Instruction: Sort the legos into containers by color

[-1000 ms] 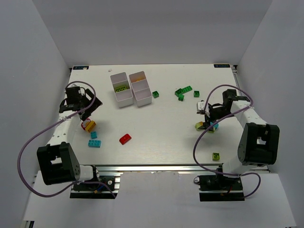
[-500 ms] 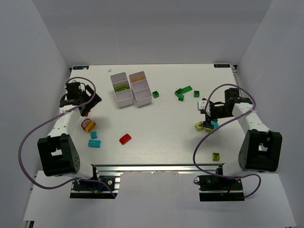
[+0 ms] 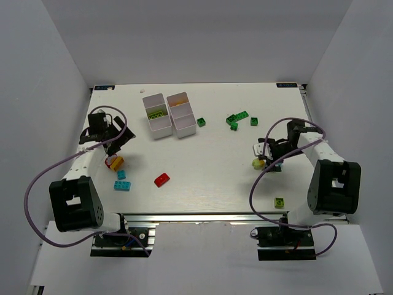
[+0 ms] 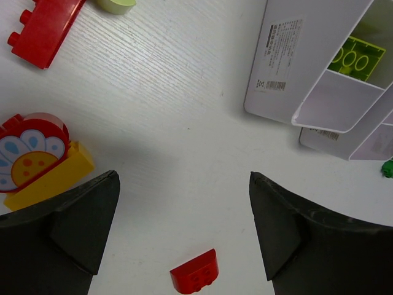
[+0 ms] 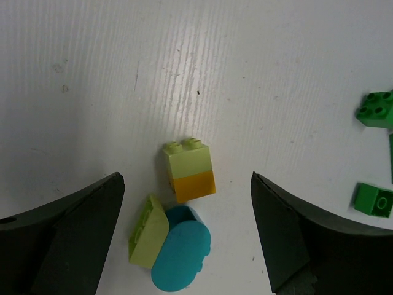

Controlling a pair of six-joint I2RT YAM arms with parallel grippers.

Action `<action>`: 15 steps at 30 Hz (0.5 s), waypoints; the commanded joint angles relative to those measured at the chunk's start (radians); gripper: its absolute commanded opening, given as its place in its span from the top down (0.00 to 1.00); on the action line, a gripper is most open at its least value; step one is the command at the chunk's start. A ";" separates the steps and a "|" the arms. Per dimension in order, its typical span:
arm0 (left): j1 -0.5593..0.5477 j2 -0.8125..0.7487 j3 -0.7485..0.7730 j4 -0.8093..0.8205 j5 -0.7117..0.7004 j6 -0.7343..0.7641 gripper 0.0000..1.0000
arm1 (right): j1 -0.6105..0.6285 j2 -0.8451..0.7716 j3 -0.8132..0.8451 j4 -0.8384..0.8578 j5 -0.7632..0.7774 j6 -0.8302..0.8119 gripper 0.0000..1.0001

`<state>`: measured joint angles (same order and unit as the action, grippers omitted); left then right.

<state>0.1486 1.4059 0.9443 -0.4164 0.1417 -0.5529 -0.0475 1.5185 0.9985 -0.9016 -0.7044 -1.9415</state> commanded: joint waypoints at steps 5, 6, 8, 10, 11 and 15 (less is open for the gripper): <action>0.005 -0.076 -0.015 0.044 0.059 0.028 0.05 | 0.001 0.109 0.074 -0.034 0.048 -0.135 0.12; 0.003 -0.081 -0.015 0.050 0.064 0.027 0.05 | 0.001 0.118 0.083 -0.039 0.048 -0.140 0.12; 0.005 -0.084 -0.015 0.054 0.070 0.024 0.05 | 0.001 0.149 0.107 -0.043 0.057 -0.146 0.12; 0.005 -0.084 -0.015 0.057 0.078 0.019 0.05 | 0.001 0.175 0.117 -0.043 0.075 -0.152 0.12; 0.003 -0.085 -0.016 0.062 0.079 0.018 0.05 | 0.001 0.183 0.124 -0.043 0.082 -0.158 0.12; 0.003 -0.091 -0.030 0.080 0.094 0.004 0.05 | 0.003 0.213 0.137 -0.045 0.094 -0.163 0.12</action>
<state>0.1486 1.3590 0.9272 -0.3656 0.2077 -0.5423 -0.0475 1.7145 1.0996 -0.9142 -0.6270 -1.9717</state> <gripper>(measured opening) 0.949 0.882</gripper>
